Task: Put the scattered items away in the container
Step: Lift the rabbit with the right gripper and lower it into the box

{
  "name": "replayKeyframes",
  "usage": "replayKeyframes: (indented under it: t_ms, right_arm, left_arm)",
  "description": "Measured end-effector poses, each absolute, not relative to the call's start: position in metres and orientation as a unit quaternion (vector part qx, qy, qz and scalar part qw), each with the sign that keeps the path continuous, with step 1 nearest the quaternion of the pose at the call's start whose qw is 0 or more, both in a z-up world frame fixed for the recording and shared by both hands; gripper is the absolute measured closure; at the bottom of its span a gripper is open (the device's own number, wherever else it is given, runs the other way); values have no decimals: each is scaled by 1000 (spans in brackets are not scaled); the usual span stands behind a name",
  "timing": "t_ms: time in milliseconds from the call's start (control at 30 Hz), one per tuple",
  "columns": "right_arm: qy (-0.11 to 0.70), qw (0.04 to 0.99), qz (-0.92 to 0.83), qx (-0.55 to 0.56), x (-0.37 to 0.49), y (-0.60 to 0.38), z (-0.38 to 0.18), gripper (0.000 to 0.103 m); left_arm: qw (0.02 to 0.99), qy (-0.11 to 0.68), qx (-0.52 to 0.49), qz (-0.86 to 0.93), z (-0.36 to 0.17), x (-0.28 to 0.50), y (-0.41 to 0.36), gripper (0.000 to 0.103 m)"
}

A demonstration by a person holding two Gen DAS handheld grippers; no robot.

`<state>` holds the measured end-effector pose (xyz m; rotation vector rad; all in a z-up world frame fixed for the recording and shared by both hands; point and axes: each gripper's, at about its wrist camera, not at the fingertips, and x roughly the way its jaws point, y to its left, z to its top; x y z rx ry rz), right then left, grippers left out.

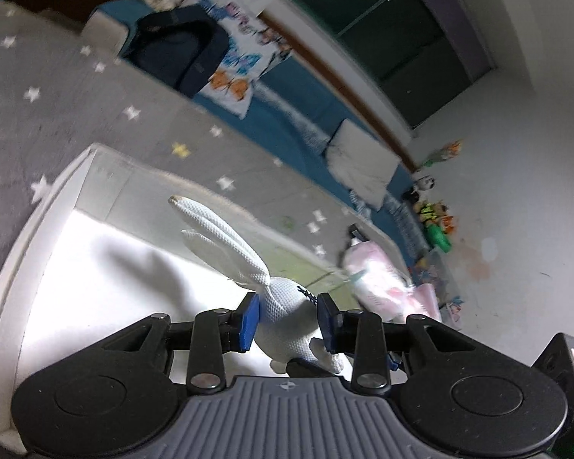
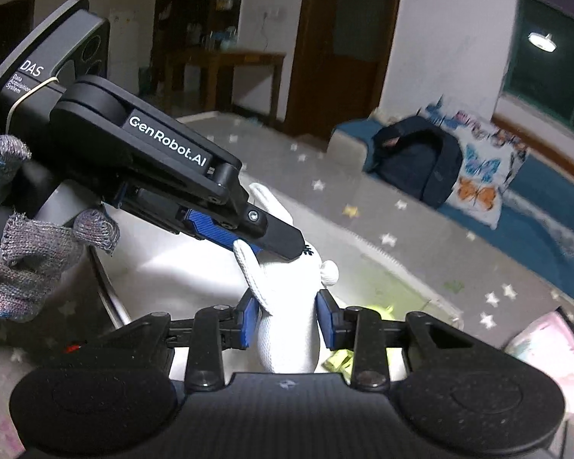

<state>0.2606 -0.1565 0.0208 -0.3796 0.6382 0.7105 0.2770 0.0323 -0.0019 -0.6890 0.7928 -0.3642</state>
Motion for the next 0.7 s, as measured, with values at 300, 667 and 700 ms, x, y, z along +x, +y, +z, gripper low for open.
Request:
replayKeyframes:
  t_ms: [300, 667, 700]
  right_arm:
    - [347, 844, 342, -225, 286, -148, -10, 71]
    - [350, 848, 324, -234, 291, -148, -21, 63]
    - [349, 850, 323, -228, 290, -149, -20, 63]
  left_arm:
    - [834, 412, -331, -159, -33, 296, 31, 68]
    - [841, 420, -309, -144, -31, 289, 25, 67]
    - [841, 418, -310, -144, -29, 288, 25, 67]
